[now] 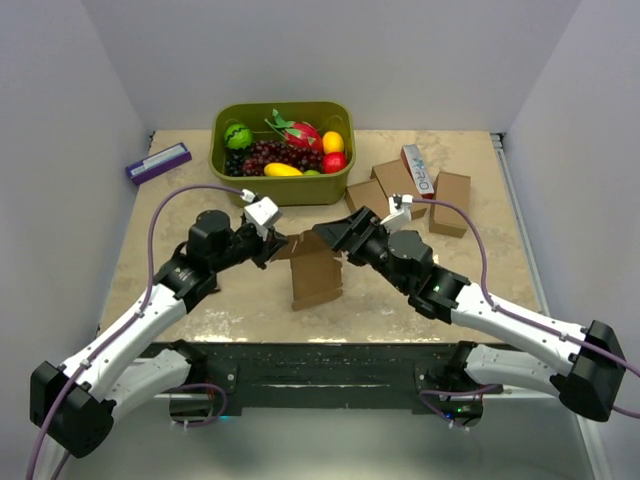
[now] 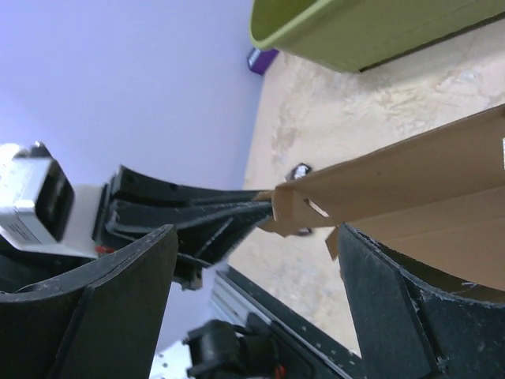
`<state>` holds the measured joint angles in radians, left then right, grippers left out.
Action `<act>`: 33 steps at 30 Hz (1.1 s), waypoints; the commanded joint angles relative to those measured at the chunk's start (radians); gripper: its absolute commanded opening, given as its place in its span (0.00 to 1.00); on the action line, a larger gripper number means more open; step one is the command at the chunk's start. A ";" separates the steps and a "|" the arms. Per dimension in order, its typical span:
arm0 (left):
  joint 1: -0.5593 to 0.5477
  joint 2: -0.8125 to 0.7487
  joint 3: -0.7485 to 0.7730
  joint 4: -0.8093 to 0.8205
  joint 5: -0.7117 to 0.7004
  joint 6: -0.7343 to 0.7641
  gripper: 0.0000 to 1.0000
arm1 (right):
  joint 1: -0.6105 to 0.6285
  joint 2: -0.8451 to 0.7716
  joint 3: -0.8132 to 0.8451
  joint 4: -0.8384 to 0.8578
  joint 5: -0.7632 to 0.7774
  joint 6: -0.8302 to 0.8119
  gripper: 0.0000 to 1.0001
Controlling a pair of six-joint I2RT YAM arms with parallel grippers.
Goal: Fold the paper box
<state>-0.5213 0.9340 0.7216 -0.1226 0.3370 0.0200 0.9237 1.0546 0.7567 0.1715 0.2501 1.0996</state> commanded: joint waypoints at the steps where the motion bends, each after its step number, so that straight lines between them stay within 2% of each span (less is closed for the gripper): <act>1: -0.022 -0.003 -0.007 0.026 0.017 0.006 0.00 | -0.006 -0.016 -0.068 0.120 0.083 0.138 0.84; 9: -0.043 -0.011 -0.008 0.026 0.011 0.015 0.00 | -0.025 -0.004 -0.131 0.169 0.066 0.233 0.82; 20: -0.071 -0.008 -0.016 0.037 0.010 0.028 0.00 | -0.164 0.091 -0.200 0.293 -0.054 0.315 0.77; 29: -0.080 0.014 -0.013 0.037 -0.015 0.024 0.00 | -0.164 0.169 -0.220 0.355 -0.063 0.322 0.60; 33: -0.086 0.020 -0.013 0.038 -0.015 0.024 0.00 | -0.163 0.206 -0.226 0.399 -0.072 0.327 0.48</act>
<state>-0.5961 0.9497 0.7174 -0.1215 0.3260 0.0307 0.7601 1.2381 0.5453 0.4816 0.1875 1.4097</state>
